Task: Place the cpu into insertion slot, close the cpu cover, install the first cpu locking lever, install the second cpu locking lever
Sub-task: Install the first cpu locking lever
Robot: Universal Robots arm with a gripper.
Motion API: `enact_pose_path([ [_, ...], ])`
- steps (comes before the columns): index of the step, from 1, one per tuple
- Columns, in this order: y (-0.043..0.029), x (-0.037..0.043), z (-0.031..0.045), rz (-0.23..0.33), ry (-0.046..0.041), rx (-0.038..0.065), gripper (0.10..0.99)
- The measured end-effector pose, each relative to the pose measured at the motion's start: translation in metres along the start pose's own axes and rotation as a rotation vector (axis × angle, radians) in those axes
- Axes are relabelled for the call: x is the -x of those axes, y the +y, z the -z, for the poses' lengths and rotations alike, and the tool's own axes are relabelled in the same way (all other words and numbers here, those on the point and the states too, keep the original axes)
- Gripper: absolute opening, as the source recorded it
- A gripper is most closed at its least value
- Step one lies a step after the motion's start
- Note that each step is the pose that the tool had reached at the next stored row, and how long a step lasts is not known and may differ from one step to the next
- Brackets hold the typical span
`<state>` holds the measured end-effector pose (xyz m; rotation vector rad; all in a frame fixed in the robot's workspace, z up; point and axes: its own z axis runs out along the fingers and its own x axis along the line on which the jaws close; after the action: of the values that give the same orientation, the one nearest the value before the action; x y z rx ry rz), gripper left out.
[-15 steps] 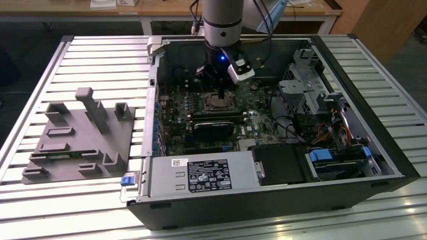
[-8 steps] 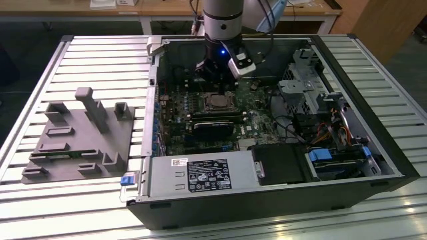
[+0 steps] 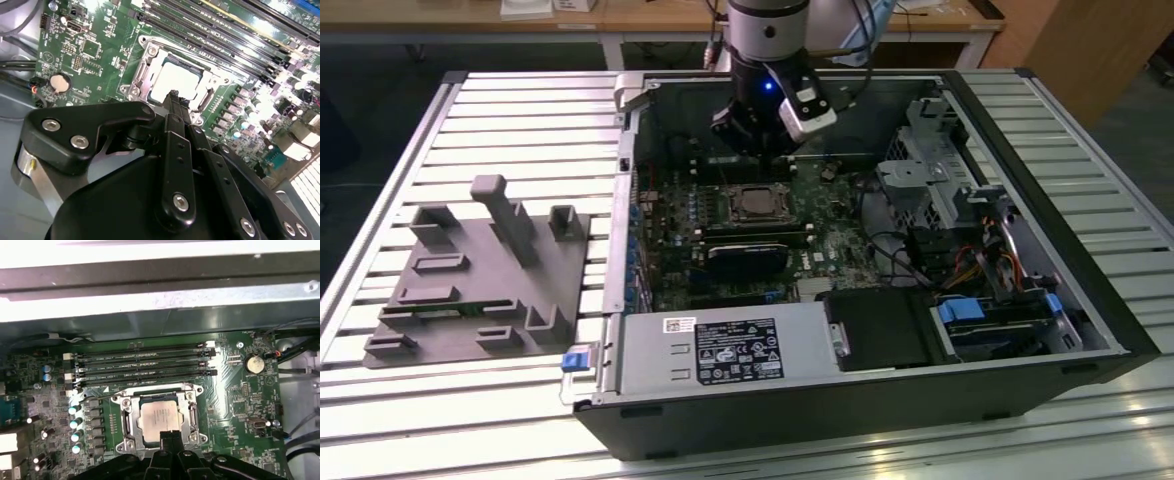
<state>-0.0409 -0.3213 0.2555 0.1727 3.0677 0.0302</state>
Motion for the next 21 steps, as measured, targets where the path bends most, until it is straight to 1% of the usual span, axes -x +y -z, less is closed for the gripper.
enact_pose_path([
  [11, 0.0000, -0.0002, 0.0007, 0.000, 0.0000, 0.000, 0.106],
  [15, -0.0004, -0.0036, 0.0010, 0.000, 0.0000, 0.000, 0.106],
  [21, -0.0013, -0.0115, 0.0015, 0.000, 0.0000, 0.000, 0.106],
])
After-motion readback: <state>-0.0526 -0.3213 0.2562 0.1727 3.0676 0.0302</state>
